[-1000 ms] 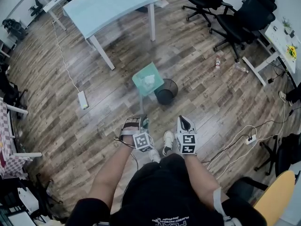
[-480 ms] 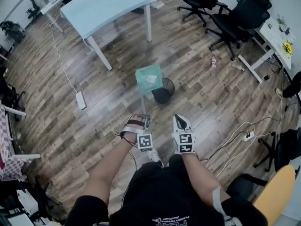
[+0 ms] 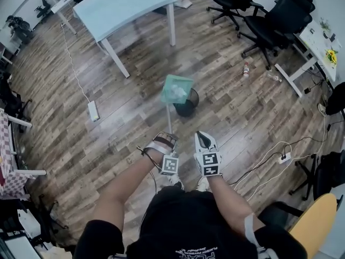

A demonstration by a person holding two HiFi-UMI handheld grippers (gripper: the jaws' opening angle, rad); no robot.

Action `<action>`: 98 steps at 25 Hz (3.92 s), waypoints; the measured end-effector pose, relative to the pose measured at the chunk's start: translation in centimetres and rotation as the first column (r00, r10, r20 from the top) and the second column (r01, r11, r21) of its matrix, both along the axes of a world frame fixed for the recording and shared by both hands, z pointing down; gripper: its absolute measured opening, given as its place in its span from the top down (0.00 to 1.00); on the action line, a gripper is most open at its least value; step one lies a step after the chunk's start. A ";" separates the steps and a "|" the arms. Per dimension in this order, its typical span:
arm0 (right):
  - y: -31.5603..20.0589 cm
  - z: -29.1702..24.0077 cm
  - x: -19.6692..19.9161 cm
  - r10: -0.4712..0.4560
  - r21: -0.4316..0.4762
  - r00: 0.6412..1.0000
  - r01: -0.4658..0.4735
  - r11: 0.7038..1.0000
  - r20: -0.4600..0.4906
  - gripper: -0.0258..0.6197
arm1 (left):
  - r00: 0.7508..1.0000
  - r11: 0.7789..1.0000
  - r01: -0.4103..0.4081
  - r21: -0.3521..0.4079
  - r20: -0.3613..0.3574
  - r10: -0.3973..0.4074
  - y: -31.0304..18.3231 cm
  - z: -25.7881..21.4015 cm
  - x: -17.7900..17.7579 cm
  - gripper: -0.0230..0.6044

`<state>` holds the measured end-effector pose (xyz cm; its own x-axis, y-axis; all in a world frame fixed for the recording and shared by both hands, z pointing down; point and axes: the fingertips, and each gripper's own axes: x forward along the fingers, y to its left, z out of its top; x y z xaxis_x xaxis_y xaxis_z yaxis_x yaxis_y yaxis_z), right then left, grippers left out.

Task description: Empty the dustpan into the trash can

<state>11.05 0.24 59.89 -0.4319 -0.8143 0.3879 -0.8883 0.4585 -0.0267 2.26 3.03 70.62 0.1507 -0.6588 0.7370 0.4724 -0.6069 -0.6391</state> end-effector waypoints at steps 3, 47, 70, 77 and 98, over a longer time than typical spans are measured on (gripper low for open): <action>0.9 -0.2 0.7 -0.018 -0.006 1.000 0.018 1.000 0.003 0.92 | 0.996 0.997 -0.066 -0.027 0.062 0.068 0.9 1.4 1.3 0.81; 2.2 0.7 4.2 -0.037 -0.019 0.999 0.037 0.999 0.023 0.92 | 0.834 0.935 -0.346 -0.080 0.432 0.345 2.7 3.2 2.9 0.80; 2.2 1.4 4.8 -0.020 -0.037 1.000 0.020 0.999 0.000 0.92 | 0.875 0.940 0.286 -0.188 -0.348 -0.336 -4.5 -4.5 4.6 0.81; 2.1 1.3 4.5 -0.031 -0.040 1.000 0.031 0.999 0.002 0.92 | 0.632 0.833 0.453 -0.317 -0.545 -0.551 -7.6 -6.9 2.6 0.81; -0.8 0.9 1.2 -0.054 -0.030 0.998 0.053 0.998 -0.022 0.92 | -0.321 0.446 0.517 -0.730 -0.649 -0.690 -10.7 -11.3 -9.0 0.81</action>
<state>12.28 -0.51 60.79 -0.4652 -0.7785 0.4213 -0.8632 0.5044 -0.0212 -6.70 -7.65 59.36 0.1955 -0.8182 0.5406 -0.9726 -0.2326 -0.0002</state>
